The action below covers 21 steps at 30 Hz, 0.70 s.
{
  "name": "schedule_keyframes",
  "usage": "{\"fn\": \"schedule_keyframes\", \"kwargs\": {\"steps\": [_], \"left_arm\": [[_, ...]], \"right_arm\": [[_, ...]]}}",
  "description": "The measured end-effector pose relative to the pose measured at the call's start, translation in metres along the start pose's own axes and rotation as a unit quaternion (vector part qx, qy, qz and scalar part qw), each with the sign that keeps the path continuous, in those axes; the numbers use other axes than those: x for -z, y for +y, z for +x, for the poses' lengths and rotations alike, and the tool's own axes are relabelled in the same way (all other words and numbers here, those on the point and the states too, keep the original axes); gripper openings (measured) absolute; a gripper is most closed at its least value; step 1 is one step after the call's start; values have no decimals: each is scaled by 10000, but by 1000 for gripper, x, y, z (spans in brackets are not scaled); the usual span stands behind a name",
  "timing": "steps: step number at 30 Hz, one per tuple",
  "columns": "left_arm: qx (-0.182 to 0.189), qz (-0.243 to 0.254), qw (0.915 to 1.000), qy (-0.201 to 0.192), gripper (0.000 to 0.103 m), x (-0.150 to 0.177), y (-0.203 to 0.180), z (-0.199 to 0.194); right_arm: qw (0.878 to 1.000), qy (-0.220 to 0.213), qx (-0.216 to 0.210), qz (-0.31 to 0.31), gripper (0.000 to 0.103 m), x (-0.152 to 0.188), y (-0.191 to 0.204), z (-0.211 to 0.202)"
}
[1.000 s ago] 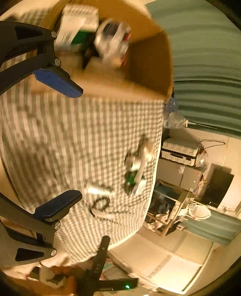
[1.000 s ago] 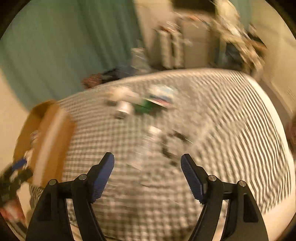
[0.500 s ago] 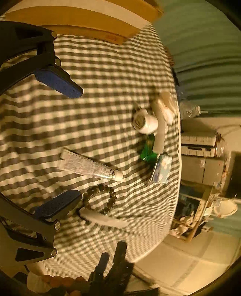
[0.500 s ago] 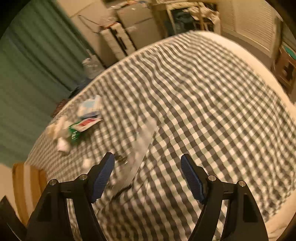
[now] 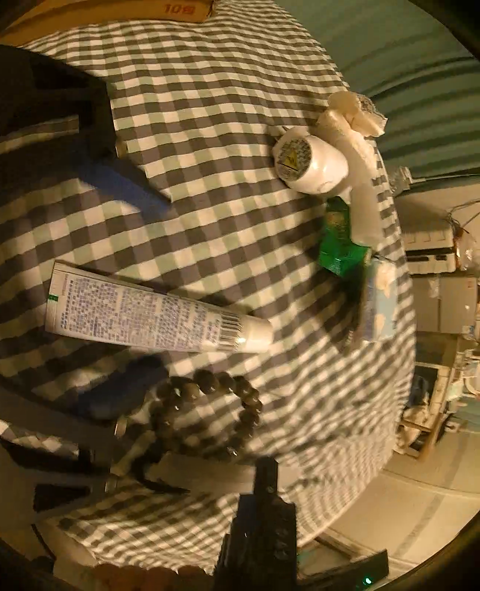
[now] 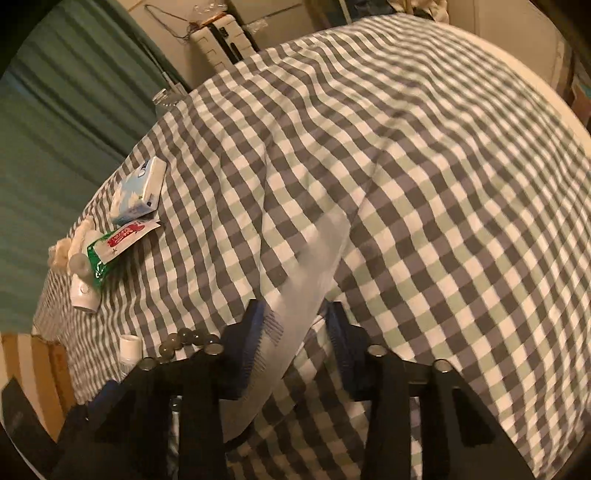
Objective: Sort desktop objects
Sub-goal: 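Move both open grippers back over the bed, then grasp the toothpaste tube with the left gripper while the right gripper grasps the white ruler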
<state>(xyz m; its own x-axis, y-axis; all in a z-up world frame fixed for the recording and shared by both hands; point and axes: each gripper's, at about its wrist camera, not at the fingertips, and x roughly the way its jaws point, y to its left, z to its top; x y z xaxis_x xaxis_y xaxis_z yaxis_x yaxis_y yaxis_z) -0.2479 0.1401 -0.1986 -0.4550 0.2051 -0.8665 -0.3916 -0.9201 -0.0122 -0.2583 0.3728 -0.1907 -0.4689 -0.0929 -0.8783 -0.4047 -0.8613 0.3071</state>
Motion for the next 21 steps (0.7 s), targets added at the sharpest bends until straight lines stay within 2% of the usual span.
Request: {"fn": "schedule_keyframes", "kwargs": {"steps": [1,3,4,5,8,11,16,21], "left_arm": [[58,53,10000,-43,50,0,-1,-3],[197,153,9997,-64,29,1,-3,-9],[211,189,9996,-63,27,2,-3,-11],[245,204,9995,-29,27,3,-2,-13],[328,78,9994,-50,27,8,2,-23],[452,-139,9988,-136,27,17,7,-34],[537,-316,9977,-280,27,31,18,-60],[674,-570,9944,-574,27,40,34,-98]], "right_arm": [[10000,-36,15,-17,27,1,1,-1],[9999,-97,27,-73,23,2,2,-5],[9999,-148,-7,-63,14,3,3,-8],[9997,-214,-108,-40,10,5,3,-13],[9980,-485,-405,-33,4,10,7,-32],[9960,-618,-625,-140,3,18,11,-48],[9936,-325,-1071,-131,3,31,14,-60],[9917,-492,-1077,-497,3,45,41,-92]]}}
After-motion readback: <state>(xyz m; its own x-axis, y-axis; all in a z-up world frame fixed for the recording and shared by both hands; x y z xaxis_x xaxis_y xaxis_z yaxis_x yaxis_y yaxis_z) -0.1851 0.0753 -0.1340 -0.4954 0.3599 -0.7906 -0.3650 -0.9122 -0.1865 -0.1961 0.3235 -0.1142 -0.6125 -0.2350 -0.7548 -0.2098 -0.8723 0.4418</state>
